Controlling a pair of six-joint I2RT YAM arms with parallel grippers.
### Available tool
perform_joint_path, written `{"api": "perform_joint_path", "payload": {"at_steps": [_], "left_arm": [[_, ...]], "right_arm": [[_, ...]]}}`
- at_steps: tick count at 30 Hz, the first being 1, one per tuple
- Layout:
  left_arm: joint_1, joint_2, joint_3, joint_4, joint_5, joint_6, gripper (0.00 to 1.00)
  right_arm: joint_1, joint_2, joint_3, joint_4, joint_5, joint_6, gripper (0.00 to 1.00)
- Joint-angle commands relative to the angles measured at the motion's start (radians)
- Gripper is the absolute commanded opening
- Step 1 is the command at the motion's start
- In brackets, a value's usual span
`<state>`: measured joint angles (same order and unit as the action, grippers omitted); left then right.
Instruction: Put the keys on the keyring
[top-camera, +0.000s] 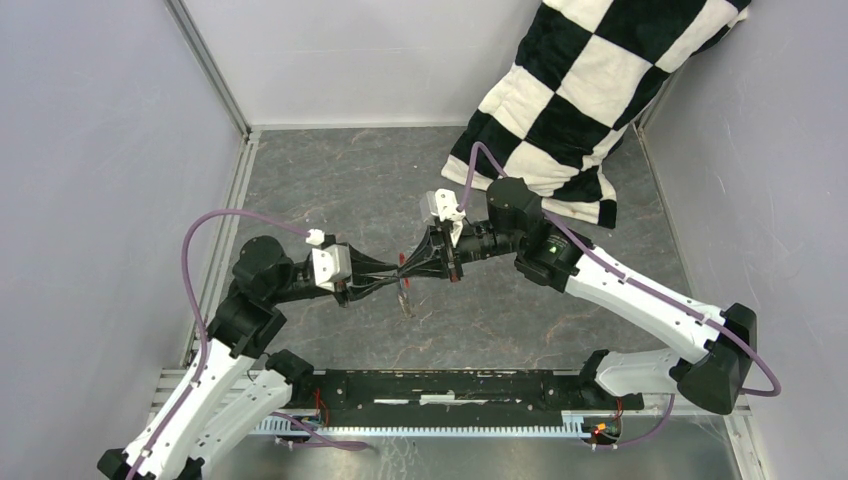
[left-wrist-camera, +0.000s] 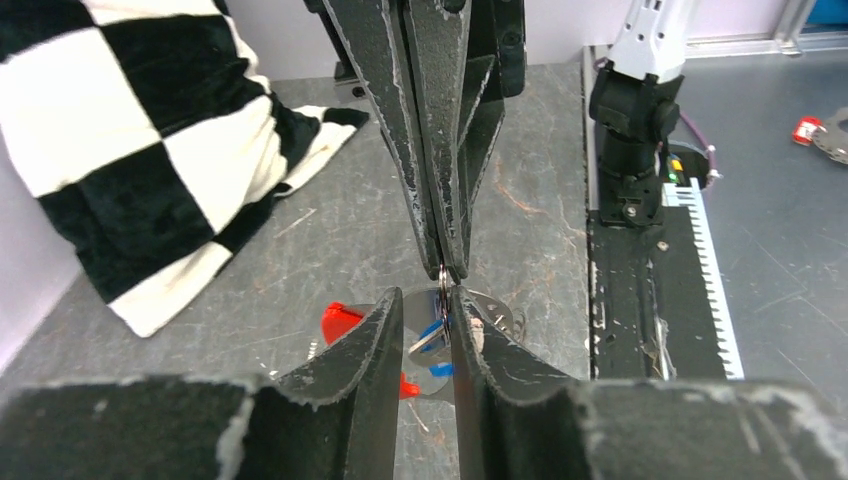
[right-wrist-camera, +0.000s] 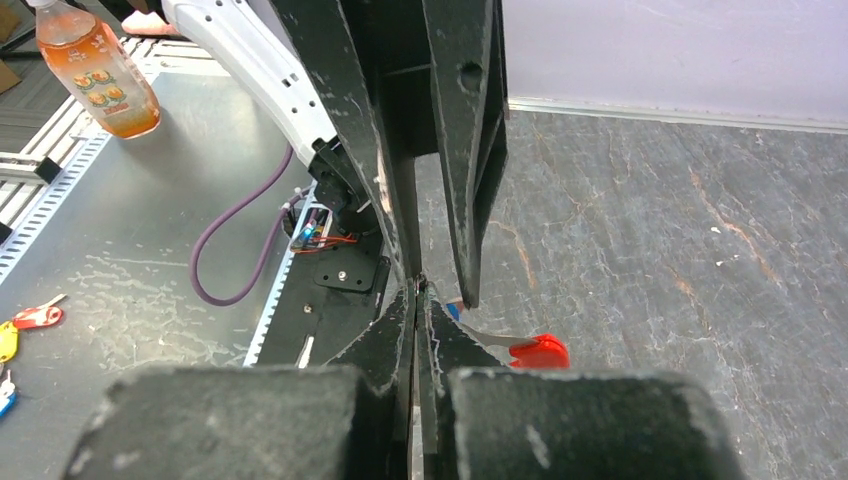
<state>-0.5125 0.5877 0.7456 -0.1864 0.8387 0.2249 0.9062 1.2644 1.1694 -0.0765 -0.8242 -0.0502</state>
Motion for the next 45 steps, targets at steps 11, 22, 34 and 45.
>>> {"api": "perform_joint_path", "payload": {"at_steps": [11,22,34,45], "left_arm": [[0.002,0.039,0.031,-0.039,0.030,-0.011,0.02],[0.002,0.063,0.070,-0.124,0.028,0.005,0.02],[0.002,0.153,0.171,-0.315,0.059,0.159,0.02],[0.001,0.149,0.176,-0.341,0.080,0.190,0.02]], "right_arm": [[0.010,-0.003,0.014,0.010,-0.005,-0.033,0.01],[0.013,0.028,0.281,-0.464,0.174,-0.355,0.65],[0.127,0.152,0.451,-0.668,0.311,-0.490,0.47],[0.158,0.224,0.508,-0.708,0.351,-0.487,0.40]]}}
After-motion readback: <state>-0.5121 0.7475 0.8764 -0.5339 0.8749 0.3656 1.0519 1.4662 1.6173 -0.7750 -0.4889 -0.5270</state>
